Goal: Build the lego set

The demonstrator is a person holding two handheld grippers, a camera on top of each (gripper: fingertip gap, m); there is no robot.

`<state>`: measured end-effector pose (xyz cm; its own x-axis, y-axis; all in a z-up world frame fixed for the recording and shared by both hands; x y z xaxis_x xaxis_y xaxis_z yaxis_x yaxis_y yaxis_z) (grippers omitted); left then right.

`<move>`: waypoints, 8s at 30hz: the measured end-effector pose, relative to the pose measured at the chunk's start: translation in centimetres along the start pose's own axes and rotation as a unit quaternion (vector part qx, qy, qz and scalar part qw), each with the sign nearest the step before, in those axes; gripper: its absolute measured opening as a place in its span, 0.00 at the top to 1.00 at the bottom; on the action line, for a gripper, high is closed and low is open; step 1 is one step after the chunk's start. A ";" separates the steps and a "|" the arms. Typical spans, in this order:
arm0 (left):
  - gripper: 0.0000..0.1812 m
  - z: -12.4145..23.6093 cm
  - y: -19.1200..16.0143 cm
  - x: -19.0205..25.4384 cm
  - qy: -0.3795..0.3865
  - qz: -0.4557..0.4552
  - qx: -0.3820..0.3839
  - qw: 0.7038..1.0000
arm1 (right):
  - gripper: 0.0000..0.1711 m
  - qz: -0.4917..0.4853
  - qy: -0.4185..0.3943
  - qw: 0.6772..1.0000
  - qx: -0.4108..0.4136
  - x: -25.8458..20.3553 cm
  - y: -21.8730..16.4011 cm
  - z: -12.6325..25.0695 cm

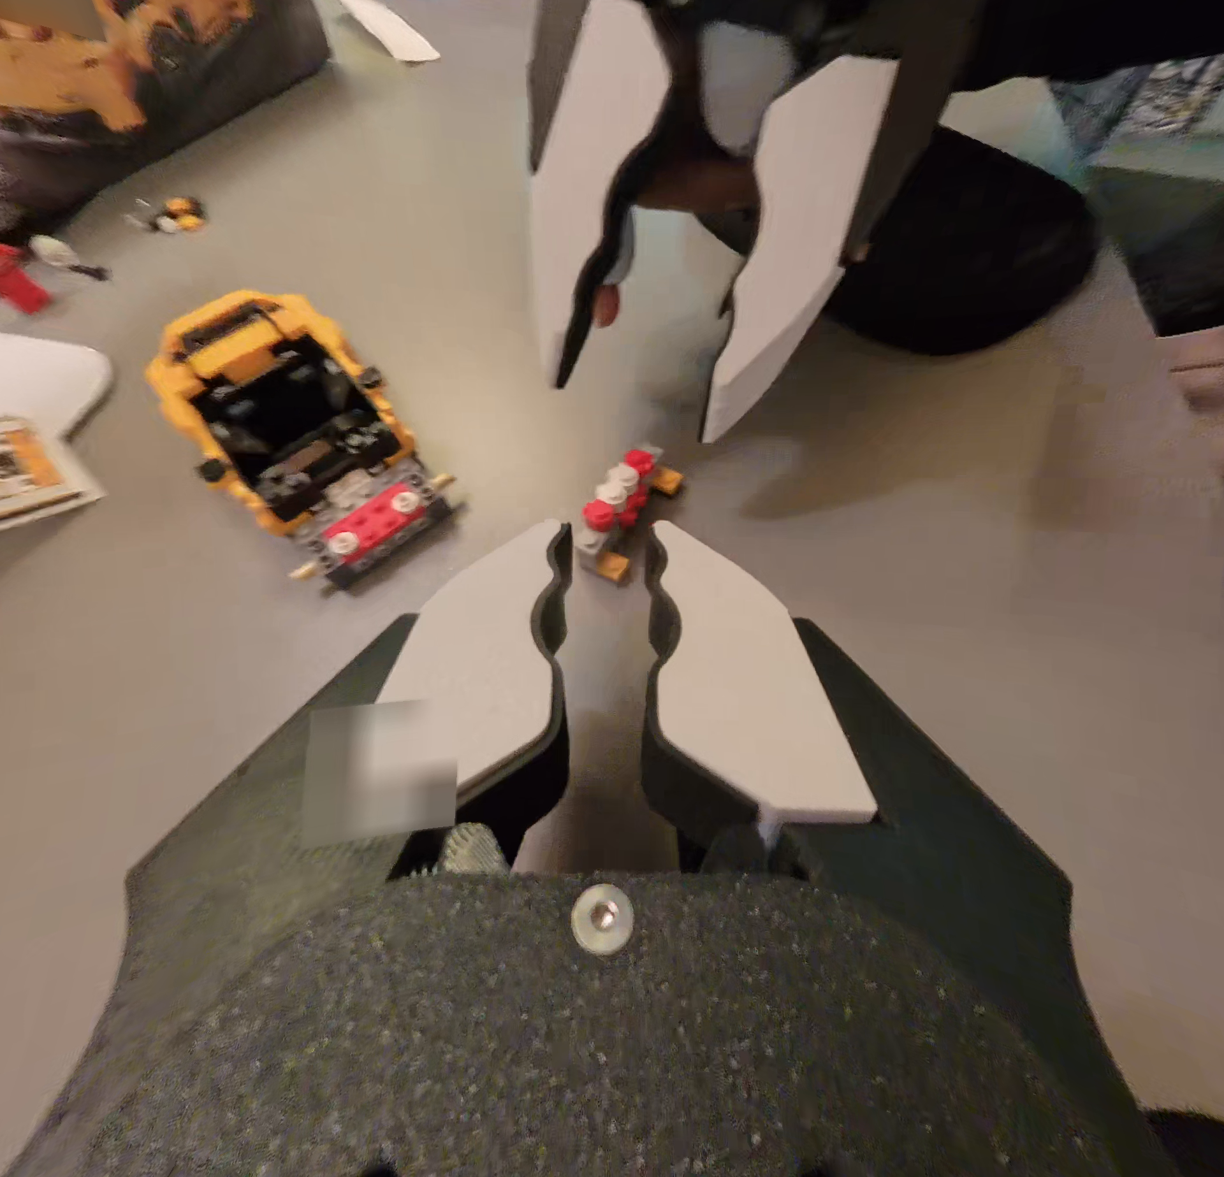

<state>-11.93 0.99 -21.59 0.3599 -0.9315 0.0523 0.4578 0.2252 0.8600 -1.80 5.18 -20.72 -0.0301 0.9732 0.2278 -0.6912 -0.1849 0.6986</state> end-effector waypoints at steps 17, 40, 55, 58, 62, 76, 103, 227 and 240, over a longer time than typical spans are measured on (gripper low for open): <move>0.92 1.0 -1.7 -3.8 0.165 -0.005 -0.052 0.985 | 0.91 -0.062 -0.006 0.998 0.025 -0.8 0.1 -2.6; 1.00 10.0 1.8 -2.8 0.369 0.053 0.236 0.898 | 0.96 -0.261 -0.355 0.847 0.296 9.8 -0.4 5.4; 1.00 11.5 2.3 -8.2 0.383 0.030 0.192 0.903 | 0.99 -0.175 -0.389 0.844 0.327 18.5 11.2 5.7; 1.00 11.6 1.5 -8.1 0.372 0.030 0.186 0.909 | 0.99 -0.155 -0.407 0.845 0.311 22.7 15.3 4.8; 1.00 11.4 1.9 -6.6 0.349 0.017 0.194 0.917 | 0.99 -0.161 -0.420 0.842 0.298 26.9 18.3 3.6; 1.00 9.7 2.6 -5.1 0.292 0.018 0.195 0.936 | 0.99 -0.144 -0.421 0.856 0.264 29.4 18.3 1.9; 1.00 9.1 1.6 -5.5 0.290 0.032 0.173 0.941 | 1.00 -0.155 -0.418 0.848 0.286 29.9 16.7 3.2; 0.93 31.4 -18.1 -1.1 0.085 0.351 -0.529 0.768 | 0.99 -0.225 -0.384 0.875 0.189 14.2 -1.5 5.3; 0.93 30.7 -19.4 -0.6 0.052 0.365 -0.546 0.752 | 0.99 -0.225 -0.386 0.875 0.188 14.2 -1.7 5.4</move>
<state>-45.97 -11.59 -22.71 0.8751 -0.4316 0.2188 0.4818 0.8192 -0.3112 2.86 18.61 -15.05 0.7808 0.6036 0.1610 -0.2173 0.0208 0.9759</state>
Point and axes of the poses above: each gripper's, where its closed fingertips meet, z back along the fingers, y out of its top, x = y × z across the jaws, the point moved 5 cm from there along z, back along the fingers, and after that the axes turned 11 degrees about -y, right-handed, at the moved point
